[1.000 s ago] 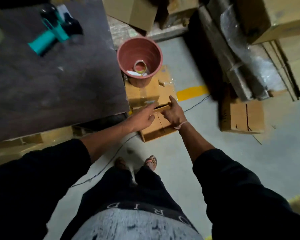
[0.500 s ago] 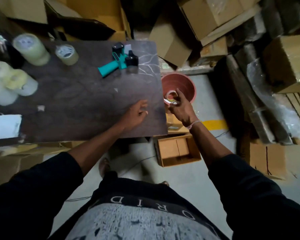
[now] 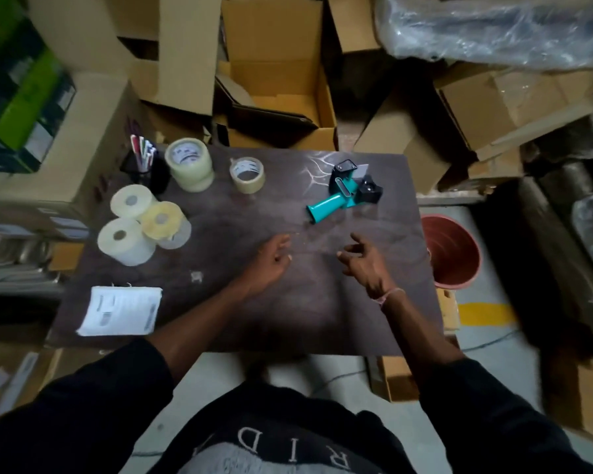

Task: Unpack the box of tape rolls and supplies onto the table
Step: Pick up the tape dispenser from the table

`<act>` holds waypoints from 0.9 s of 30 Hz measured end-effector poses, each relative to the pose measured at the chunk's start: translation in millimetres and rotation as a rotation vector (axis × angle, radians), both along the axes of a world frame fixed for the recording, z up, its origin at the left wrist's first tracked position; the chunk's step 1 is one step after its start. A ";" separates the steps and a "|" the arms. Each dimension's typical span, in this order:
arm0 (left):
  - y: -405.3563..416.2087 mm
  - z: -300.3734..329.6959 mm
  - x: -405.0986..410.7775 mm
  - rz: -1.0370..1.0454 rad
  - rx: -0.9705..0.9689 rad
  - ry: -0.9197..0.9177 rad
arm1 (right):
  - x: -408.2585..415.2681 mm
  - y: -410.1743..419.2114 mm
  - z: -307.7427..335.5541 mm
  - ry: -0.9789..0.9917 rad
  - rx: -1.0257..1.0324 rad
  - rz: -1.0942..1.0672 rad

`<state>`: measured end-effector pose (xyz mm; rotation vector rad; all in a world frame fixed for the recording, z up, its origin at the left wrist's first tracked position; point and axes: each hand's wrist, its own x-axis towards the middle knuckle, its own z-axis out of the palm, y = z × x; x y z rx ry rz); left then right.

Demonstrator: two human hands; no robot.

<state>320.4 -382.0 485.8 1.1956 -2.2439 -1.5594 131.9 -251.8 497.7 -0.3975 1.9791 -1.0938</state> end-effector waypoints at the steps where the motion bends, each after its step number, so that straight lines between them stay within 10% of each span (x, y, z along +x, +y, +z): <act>1: -9.9 -2.0 6.5 0.003 0.012 -0.009 | 3.7 -13.8 -2.0 0.004 0.028 0.006; 18: -72.6 -44.0 -1.3 0.118 -0.002 -0.084 | -111.3 -163.7 -147.6 -0.130 0.185 -0.057; 27: -72.8 -44.3 -29.8 0.175 -0.014 -0.072 | -162.3 -118.3 -59.3 0.241 0.345 -0.102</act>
